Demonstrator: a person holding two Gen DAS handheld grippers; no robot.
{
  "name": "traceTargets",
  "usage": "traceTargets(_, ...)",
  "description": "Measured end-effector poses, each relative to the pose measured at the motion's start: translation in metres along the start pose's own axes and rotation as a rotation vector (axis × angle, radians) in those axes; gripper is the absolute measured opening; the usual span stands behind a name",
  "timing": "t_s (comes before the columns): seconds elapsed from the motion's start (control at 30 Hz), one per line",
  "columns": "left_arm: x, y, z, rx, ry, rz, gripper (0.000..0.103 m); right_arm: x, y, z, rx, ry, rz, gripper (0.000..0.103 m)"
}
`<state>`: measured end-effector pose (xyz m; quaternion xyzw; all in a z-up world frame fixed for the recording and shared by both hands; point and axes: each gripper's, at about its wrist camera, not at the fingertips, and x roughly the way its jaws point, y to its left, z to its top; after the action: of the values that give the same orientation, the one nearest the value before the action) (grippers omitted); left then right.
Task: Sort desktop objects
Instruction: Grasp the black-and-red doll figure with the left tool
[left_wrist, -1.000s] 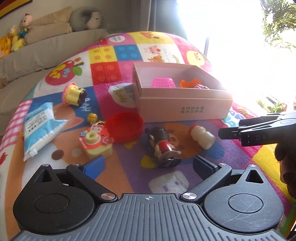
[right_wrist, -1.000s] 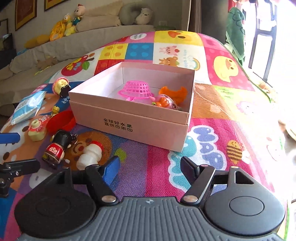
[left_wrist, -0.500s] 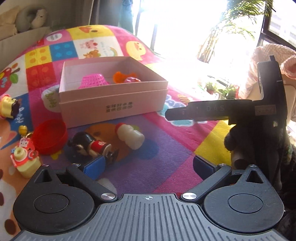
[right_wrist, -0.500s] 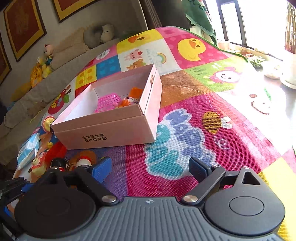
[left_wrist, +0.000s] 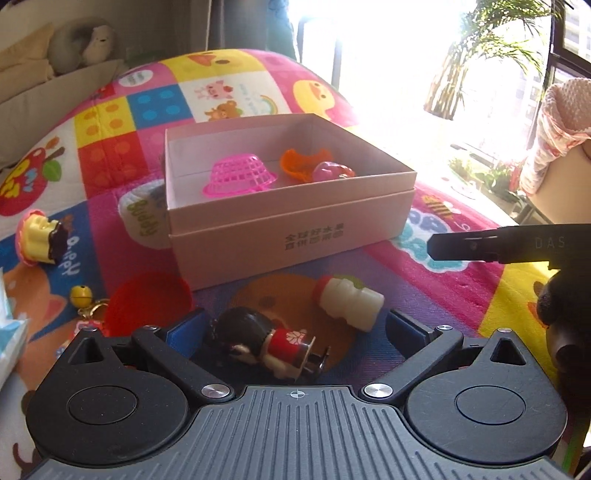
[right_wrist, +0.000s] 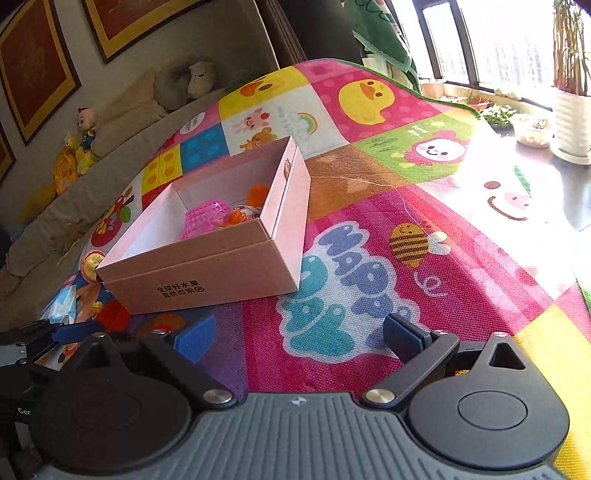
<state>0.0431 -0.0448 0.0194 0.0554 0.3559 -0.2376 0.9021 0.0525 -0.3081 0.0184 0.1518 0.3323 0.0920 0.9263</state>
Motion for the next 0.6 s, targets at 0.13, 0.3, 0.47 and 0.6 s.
traceTargets(0.13, -0.015, -0.021, -0.018, 0.082, -0.002, -0.088, 0.103, -0.001, -0.002, 0.000, 0.007, -0.003, -0.002, 0.098)
traceTargets(0.3, -0.013, -0.031, -0.021, 0.088, -0.014, 0.059, 0.103, -0.001, -0.001, 0.000, 0.008, -0.005, -0.004, 0.099)
traceTargets(0.47, -0.011, -0.026, -0.014, 0.014, -0.022, 0.127, 0.097, -0.001, -0.001, 0.000, 0.006, -0.010, -0.011, 0.099)
traceTargets(0.6, -0.017, -0.023, -0.016, -0.017, -0.026, 0.147, 0.070, 0.000, 0.004, -0.001, -0.027, 0.002, 0.000, 0.099)
